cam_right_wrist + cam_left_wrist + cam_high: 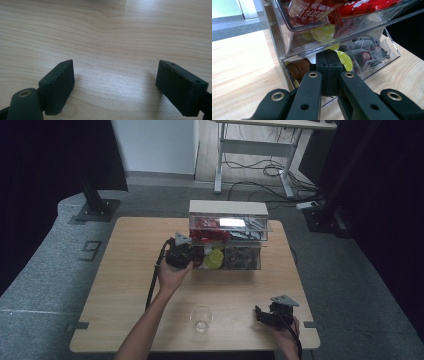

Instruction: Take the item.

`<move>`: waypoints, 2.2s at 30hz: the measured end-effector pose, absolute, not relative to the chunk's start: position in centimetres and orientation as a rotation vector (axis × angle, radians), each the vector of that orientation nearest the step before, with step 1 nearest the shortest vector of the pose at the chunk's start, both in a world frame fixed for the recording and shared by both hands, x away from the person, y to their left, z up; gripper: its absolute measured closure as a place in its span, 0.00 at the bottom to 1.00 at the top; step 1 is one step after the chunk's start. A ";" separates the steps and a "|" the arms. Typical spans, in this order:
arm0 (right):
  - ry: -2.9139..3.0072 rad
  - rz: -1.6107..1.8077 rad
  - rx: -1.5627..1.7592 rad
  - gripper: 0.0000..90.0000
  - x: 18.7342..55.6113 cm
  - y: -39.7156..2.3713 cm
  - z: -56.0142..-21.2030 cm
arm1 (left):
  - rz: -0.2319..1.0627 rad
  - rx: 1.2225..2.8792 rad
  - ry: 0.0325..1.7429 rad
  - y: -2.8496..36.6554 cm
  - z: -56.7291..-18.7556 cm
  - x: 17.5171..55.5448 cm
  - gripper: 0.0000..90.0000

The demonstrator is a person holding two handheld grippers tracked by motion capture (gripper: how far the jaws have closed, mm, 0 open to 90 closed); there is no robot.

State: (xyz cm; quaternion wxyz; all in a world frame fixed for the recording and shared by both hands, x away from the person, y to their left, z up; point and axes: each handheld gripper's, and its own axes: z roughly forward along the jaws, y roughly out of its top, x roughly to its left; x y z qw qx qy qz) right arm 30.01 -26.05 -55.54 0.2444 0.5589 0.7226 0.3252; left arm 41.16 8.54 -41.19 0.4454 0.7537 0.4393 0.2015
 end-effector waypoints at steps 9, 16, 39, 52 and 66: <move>1.965 0.898 1.516 0.24 29.9 -26.1 -55.5 | 0.500 1.869 1.086 8.5 -41.1 41.1 1.00; 1.894 1.046 1.473 0.39 29.9 -26.4 -53.9 | 0.502 1.873 1.071 8.3 -41.3 41.2 1.00; 1.979 1.249 1.337 0.60 36.2 -24.8 -47.1 | 0.471 1.871 1.068 8.1 -41.1 41.4 1.00; 1.992 1.307 1.336 0.60 38.3 -23.1 -46.9 | 0.459 1.862 1.072 8.2 -41.3 41.4 1.00; 2.014 1.301 1.311 0.61 39.7 -21.4 -47.0 | 0.457 1.869 1.067 7.9 -41.3 41.4 1.00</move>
